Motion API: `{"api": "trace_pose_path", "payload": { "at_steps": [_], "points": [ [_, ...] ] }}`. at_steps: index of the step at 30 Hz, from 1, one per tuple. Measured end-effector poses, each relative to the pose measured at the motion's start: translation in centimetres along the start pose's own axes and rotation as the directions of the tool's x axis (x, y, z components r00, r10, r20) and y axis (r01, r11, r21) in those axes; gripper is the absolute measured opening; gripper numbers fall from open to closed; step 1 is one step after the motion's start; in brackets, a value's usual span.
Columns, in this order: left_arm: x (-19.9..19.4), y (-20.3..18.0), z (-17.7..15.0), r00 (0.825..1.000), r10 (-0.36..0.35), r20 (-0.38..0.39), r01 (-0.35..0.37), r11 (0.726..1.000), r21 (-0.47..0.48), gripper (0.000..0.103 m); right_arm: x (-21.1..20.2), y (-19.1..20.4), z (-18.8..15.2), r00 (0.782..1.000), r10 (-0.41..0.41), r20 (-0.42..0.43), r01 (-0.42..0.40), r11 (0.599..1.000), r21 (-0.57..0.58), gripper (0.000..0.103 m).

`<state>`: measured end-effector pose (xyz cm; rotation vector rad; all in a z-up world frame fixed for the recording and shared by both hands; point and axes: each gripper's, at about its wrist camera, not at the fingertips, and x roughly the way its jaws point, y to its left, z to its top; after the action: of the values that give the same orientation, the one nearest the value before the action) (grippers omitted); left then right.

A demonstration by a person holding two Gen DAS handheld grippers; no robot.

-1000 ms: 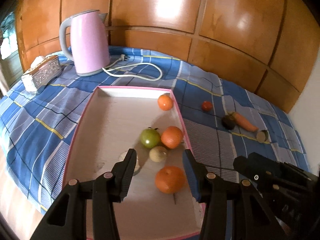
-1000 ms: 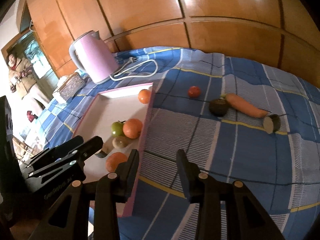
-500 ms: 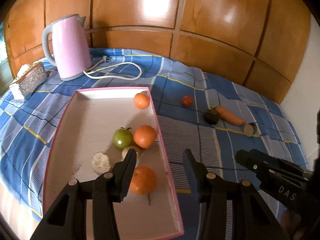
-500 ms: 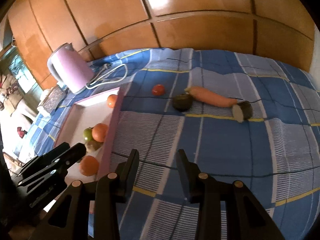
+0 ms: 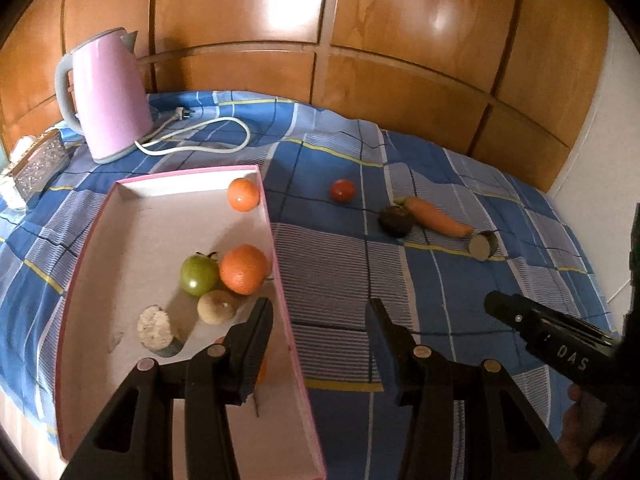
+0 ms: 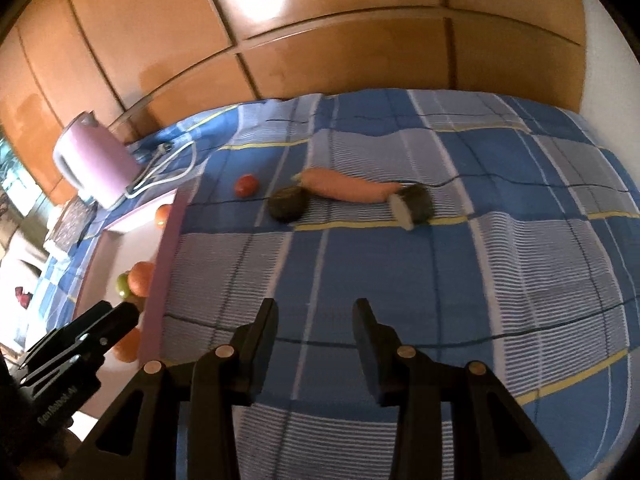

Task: Organize fruits
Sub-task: 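Withdraw both open tools from the tray back toward the fruit row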

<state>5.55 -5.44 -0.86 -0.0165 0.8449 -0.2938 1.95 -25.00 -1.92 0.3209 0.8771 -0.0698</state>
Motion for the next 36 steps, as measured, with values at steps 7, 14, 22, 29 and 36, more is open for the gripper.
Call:
{"api": "trace_pose_path", "payload": {
  "at_steps": [7,14,22,29,36],
  "points": [
    [1.0,-0.9,0.4,1.000,-0.014,-0.018,0.014,1.000,0.009,0.049,0.0,-2.9,0.3,0.999,-0.040,-0.002,0.040,0.997,0.058,0.039],
    [1.9,-1.8,0.4,0.999,-0.026,-0.037,0.027,0.999,0.023,0.049,0.4,-3.8,0.4,0.998,-0.054,-0.012,0.054,0.996,0.073,0.039],
    [3.1,-2.7,0.4,0.998,-0.028,-0.061,0.031,0.998,0.050,0.049,1.0,-3.6,0.5,0.999,-0.042,-0.013,0.043,0.998,0.047,0.039],
    [3.5,-2.6,0.7,0.998,-0.030,-0.062,0.032,0.999,0.038,0.049,2.5,-2.9,0.6,0.999,-0.026,-0.038,0.027,0.999,0.017,0.039],
    [3.3,-2.2,1.3,0.999,-0.026,-0.040,0.027,0.999,0.031,0.048,2.3,-3.0,1.1,0.999,-0.022,-0.032,0.022,1.000,0.020,0.039]
  ]
}}
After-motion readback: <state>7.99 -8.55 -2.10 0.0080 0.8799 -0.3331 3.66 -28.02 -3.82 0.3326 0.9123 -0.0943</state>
